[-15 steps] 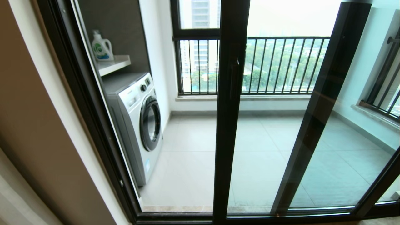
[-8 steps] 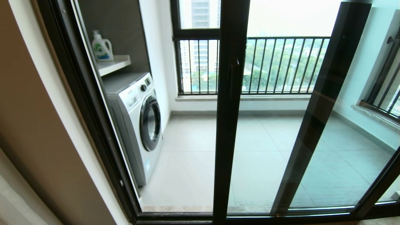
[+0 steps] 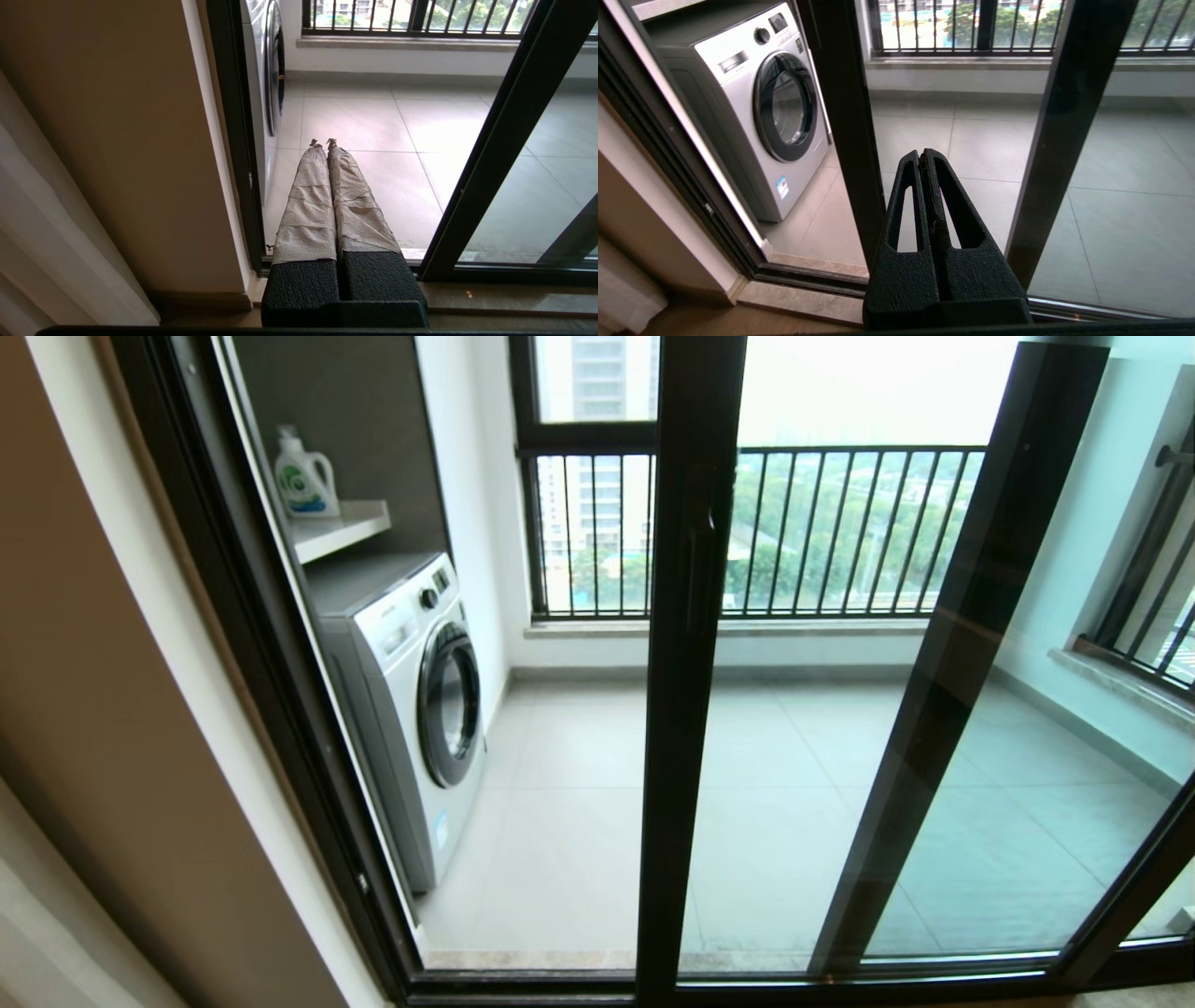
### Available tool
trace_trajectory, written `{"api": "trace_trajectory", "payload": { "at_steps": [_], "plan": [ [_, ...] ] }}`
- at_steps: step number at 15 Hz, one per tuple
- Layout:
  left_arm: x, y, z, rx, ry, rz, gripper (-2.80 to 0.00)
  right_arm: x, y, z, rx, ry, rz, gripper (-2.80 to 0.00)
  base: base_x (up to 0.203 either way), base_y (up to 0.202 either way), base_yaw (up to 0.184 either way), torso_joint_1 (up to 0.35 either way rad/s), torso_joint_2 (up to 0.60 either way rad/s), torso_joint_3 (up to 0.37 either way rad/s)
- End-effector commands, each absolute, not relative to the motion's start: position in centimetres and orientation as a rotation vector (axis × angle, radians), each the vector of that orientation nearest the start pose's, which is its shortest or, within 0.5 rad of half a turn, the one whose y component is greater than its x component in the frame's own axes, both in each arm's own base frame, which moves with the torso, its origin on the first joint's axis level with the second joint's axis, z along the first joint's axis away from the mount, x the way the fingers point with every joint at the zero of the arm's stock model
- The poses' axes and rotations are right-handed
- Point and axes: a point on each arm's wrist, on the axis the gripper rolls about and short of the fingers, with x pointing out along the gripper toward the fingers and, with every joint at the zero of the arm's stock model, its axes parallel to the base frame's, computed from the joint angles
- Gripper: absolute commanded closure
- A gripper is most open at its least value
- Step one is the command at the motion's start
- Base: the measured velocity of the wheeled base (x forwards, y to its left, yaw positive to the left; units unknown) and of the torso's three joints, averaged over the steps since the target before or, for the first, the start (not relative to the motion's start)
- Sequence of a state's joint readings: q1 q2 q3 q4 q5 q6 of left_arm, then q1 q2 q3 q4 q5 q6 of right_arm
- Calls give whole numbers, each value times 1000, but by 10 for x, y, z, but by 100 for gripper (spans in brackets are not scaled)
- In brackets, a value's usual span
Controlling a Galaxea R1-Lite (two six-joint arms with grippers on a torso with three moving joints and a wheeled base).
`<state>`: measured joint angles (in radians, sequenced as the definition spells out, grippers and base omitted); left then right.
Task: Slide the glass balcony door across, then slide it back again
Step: Open the slid door
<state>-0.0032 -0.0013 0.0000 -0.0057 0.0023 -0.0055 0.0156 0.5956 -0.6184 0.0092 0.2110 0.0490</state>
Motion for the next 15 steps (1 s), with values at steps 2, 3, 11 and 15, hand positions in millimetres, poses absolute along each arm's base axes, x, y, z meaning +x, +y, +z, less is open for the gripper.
{"api": "trace_trajectory", "payload": {
  "at_steps": [2, 3, 11, 15],
  "plan": [
    [-23, 0, 76, -6, -5, 0, 0, 151, 24, 276, 34, 217, 407, 0, 0, 0, 0, 0, 0, 0],
    [-23, 0, 76, -6, -5, 0, 0, 173, 42, 284, 12, 213, 469, 0, 0, 0, 0, 0, 0, 0],
    [-23, 0, 76, -6, -5, 0, 0, 278, 174, 294, -116, 146, 503, 0, 0, 0, 0, 0, 0, 0],
    [-23, 0, 76, -6, -5, 0, 0, 330, 208, 285, -104, 106, 439, 0, 0, 0, 0, 0, 0, 0]
  ]
}}
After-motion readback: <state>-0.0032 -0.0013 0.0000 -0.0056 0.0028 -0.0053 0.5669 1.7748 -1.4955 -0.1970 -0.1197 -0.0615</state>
